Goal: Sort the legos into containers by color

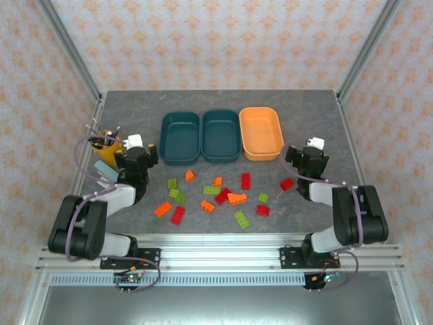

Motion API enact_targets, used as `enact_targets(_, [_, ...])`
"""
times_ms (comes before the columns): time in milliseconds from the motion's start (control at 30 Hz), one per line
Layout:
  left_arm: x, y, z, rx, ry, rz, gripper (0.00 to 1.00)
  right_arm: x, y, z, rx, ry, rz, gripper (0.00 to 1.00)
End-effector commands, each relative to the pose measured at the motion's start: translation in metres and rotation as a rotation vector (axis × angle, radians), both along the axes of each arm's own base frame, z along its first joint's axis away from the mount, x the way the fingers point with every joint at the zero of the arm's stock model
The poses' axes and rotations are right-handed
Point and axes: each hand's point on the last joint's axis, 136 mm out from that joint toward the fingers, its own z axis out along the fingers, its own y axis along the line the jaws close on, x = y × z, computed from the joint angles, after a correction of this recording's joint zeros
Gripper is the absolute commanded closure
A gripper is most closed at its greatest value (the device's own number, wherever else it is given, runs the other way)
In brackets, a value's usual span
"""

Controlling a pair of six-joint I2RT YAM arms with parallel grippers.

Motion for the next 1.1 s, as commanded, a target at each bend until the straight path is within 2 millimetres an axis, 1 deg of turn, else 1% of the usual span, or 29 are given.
enact_targets(0, [-0.018, 0.006, 0.030, 0.019, -0.019, 0.083, 0.00, 0.000, -0.007, 0.052, -0.019, -0.091, -0.066, 0.01])
enact_targets(100, [-0.030, -0.002, 0.052, 0.008, -0.043, 0.080, 0.00, -0.006, -0.009, 0.085, -0.012, -0.128, -0.097, 0.01])
enact_targets(200, [-0.042, -0.010, 0.079, 0.001, -0.077, 0.074, 0.00, -0.017, -0.006, 0.134, -0.002, -0.191, -0.112, 0.01])
enact_targets(233, [-0.046, -0.012, 0.091, -0.001, -0.094, 0.073, 0.00, -0.022, -0.003, 0.155, 0.000, -0.217, -0.109, 0.01])
enact_targets(267, [-0.049, -0.017, 0.105, -0.003, -0.115, 0.058, 0.00, -0.028, 0.001, 0.180, -0.002, -0.242, -0.105, 0.01])
enact_targets(300, [-0.051, -0.024, 0.119, -0.002, -0.134, 0.035, 0.00, -0.034, 0.005, 0.200, 0.005, -0.261, -0.103, 0.01])
enact_targets(333, [-0.052, -0.033, 0.138, 0.008, -0.159, 0.001, 0.00, -0.042, 0.005, 0.224, 0.050, -0.284, -0.131, 0.01])
enact_targets(367, [-0.053, -0.041, 0.155, 0.002, -0.188, -0.023, 0.00, -0.052, 0.000, 0.239, 0.155, -0.283, -0.195, 0.01])
enact_targets(400, [-0.054, -0.041, 0.166, -0.053, -0.219, -0.010, 0.00, -0.059, -0.004, 0.238, 0.256, -0.243, -0.261, 0.00])
enact_targets(433, [-0.061, -0.033, 0.170, -0.189, -0.235, 0.077, 0.00, -0.067, -0.002, 0.233, 0.330, -0.155, -0.287, 0.00])
enact_targets(467, [-0.076, -0.026, 0.163, -0.317, -0.166, 0.155, 0.00, -0.079, -0.002, 0.220, 0.401, -0.064, -0.348, 0.00])
enact_targets(500, [-0.088, -0.023, 0.161, -0.374, -0.102, 0.197, 0.00, -0.080, 0.004, 0.211, 0.420, -0.007, -0.332, 0.00])
enact_targets(533, [-0.089, -0.025, 0.161, -0.407, -0.080, 0.200, 0.00, -0.076, 0.019, 0.202, 0.421, 0.064, -0.240, 0.00])
enact_targets(567, [-0.083, -0.039, 0.157, -0.433, -0.036, 0.118, 0.00, -0.078, 0.028, 0.194, 0.426, 0.130, -0.199, 0.03])
enact_targets(667, [-0.074, -0.075, 0.148, -0.539, 0.056, -0.031, 0.00, -0.100, 0.027, 0.172, 0.425, 0.284, -0.285, 0.10])
enact_targets(733, [-0.073, -0.095, 0.138, -0.577, 0.130, -0.101, 0.00, -0.115, 0.028, 0.156, 0.429, 0.380, -0.330, 0.11])
enact_targets(833, [-0.077, -0.126, 0.126, -0.584, 0.228, -0.210, 0.00, -0.129, 0.039, 0.127, 0.467, 0.511, -0.345, 0.11])
enact_targets(900, [-0.081, -0.148, 0.120, -0.562, 0.278, -0.289, 0.00, -0.135, 0.046, 0.108, 0.488, 0.581, -0.348, 0.11])
enact_targets(967, [-0.084, -0.170, 0.116, -0.543, 0.316, -0.374, 0.00, -0.138, 0.052, 0.083, 0.497, 0.660, -0.366, 0.12])
enact_targets(1067, [-0.087, -0.199, 0.111, -0.517, 0.345, -0.472, 0.00, -0.136, 0.067, 0.051, 0.550, 0.744, -0.354, 0.16])
